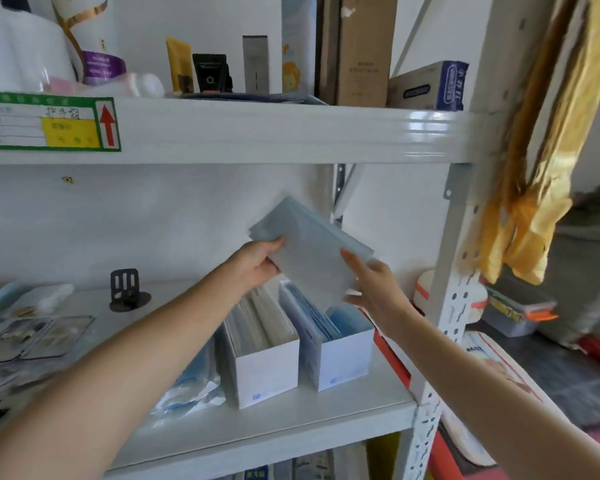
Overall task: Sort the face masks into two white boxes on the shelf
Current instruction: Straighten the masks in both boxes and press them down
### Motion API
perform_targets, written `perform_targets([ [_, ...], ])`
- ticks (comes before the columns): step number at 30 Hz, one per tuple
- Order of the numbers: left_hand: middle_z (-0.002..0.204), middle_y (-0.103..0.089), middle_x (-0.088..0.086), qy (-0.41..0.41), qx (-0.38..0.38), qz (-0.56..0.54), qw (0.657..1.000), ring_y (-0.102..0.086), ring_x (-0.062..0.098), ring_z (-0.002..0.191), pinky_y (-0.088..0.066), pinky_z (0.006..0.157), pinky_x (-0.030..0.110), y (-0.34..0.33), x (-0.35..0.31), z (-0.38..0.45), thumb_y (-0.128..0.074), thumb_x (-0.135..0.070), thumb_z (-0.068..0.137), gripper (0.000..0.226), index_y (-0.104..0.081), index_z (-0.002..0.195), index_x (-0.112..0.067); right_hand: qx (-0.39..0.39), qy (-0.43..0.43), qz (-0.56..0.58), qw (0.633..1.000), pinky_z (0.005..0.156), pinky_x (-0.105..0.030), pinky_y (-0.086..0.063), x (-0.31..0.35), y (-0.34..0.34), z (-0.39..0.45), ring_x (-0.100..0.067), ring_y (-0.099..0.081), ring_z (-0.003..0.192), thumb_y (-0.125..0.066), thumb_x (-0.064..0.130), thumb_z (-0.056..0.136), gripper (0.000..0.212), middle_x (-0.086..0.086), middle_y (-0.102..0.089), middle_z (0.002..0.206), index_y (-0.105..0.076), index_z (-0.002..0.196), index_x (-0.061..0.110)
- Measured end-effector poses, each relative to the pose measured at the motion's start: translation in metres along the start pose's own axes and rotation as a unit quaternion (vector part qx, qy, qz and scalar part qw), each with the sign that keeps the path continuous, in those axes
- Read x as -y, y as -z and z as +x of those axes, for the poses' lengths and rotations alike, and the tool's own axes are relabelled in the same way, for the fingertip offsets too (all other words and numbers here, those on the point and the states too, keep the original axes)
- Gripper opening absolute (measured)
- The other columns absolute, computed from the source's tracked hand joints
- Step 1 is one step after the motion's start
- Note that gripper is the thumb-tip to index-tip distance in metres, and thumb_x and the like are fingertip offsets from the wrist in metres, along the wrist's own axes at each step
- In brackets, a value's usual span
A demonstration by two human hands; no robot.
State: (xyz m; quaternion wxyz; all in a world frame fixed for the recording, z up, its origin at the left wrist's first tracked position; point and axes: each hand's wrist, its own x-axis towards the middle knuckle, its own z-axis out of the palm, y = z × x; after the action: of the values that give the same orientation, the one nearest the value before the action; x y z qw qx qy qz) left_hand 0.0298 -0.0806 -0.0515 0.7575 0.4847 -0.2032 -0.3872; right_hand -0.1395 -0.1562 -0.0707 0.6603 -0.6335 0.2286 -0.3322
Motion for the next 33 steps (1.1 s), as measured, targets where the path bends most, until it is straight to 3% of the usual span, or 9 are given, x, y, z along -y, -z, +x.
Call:
perform_targets([
  [7,0.060,-0.074,-0.003,0.002,0.065,0.025,0.998,-0.062,0.018,0.077,-0.059,0.052,0.024,-0.019,0.048,0.020,-0.044,-0.007,0.098,0.014,-0.058,0.095,-0.010,-0.074,-0.026,-0.271,0.959,0.043,-0.013,-0.053,0.016,0.047,0.003,-0.011,-0.060,0.067,-0.070,0.027,0.083,0.034,-0.003,-0.060,0.093,-0.062,0.112,0.010],
  [10,0.076,-0.075,0.001,0.007,0.106,0.027,0.994,-0.066,0.017,0.078,-0.059,0.063,0.030,-0.031,0.059,0.025,-0.045,-0.011,0.098,0.014,-0.058,0.103,-0.010,-0.033,-0.129,-0.428,0.894,0.064,-0.039,-0.061,0.018,0.050,0.006,-0.033,-0.068,0.082,-0.072,0.032,0.080,0.046,-0.013,-0.058,0.103,-0.053,0.112,0.006],
  [13,0.092,-0.064,0.006,0.019,0.101,0.058,0.993,-0.061,0.021,0.088,-0.052,0.077,0.034,-0.039,0.062,0.031,-0.046,-0.017,0.098,0.017,-0.054,0.110,-0.007,-0.030,-0.129,-0.497,0.857,0.048,-0.027,-0.052,0.026,0.046,0.010,-0.023,-0.061,0.063,-0.068,0.025,0.084,0.036,-0.012,-0.057,0.098,-0.053,0.111,0.006],
  [16,0.082,-0.058,0.006,0.012,0.058,0.230,0.971,-0.057,0.018,0.077,-0.045,0.083,0.033,-0.043,0.064,0.030,-0.042,-0.021,0.099,0.024,-0.054,0.082,-0.010,-0.033,-0.059,-0.578,0.813,0.042,-0.023,-0.047,0.044,0.046,0.025,-0.015,-0.056,0.049,-0.058,0.018,0.089,0.025,-0.010,-0.059,0.091,-0.056,0.109,0.004],
  [17,0.086,-0.060,0.008,-0.023,0.074,0.363,0.929,-0.057,0.019,0.079,-0.040,0.084,0.030,-0.040,0.066,0.030,-0.041,-0.018,0.099,0.025,-0.056,0.081,-0.008,-0.024,-0.053,-0.583,0.810,0.040,-0.023,-0.049,0.052,0.045,0.031,-0.016,-0.058,0.049,-0.057,0.013,0.090,0.023,-0.011,-0.059,0.092,-0.055,0.110,0.003],
  [20,0.111,-0.065,0.008,-0.129,0.202,0.713,0.658,-0.058,0.021,0.101,-0.040,0.087,0.027,-0.024,0.074,0.031,-0.036,-0.018,0.099,0.031,-0.064,0.100,-0.006,0.022,-0.074,-0.572,0.817,0.032,-0.020,-0.049,0.076,0.043,0.047,-0.021,-0.062,0.051,-0.057,0.003,0.089,0.018,-0.010,-0.053,0.092,-0.046,0.103,0.005],
  [23,0.119,-0.061,0.010,-0.058,0.285,0.805,0.517,-0.055,0.022,0.104,-0.039,0.093,0.035,-0.011,0.079,0.030,-0.033,-0.027,0.101,0.035,-0.061,0.107,-0.008,0.107,-0.122,-0.595,0.787,0.033,-0.015,-0.049,0.090,0.033,0.061,-0.015,-0.064,0.049,-0.062,0.002,0.087,0.014,-0.006,-0.055,0.083,-0.052,0.096,0.004],
  [29,0.120,-0.059,0.015,0.022,0.317,0.811,0.492,-0.047,0.017,0.095,-0.039,0.091,0.031,-0.003,0.081,0.033,-0.028,-0.032,0.102,0.042,-0.056,0.113,-0.004,0.241,-0.202,-0.661,0.681,0.041,-0.012,-0.052,0.075,0.007,0.091,-0.010,-0.065,0.059,-0.063,0.006,0.088,0.023,-0.004,-0.065,0.087,-0.063,0.110,0.001],
  [33,0.121,-0.058,0.013,0.027,0.309,0.831,0.462,-0.050,0.021,0.099,-0.039,0.097,0.037,-0.003,0.082,0.034,-0.025,-0.035,0.102,0.046,-0.056,0.116,-0.004,0.244,-0.194,-0.701,0.642,0.072,-0.017,-0.055,0.052,-0.001,0.103,-0.016,-0.072,0.091,-0.064,0.004,0.087,0.012,-0.012,-0.066,0.117,-0.066,0.075,0.004],
])
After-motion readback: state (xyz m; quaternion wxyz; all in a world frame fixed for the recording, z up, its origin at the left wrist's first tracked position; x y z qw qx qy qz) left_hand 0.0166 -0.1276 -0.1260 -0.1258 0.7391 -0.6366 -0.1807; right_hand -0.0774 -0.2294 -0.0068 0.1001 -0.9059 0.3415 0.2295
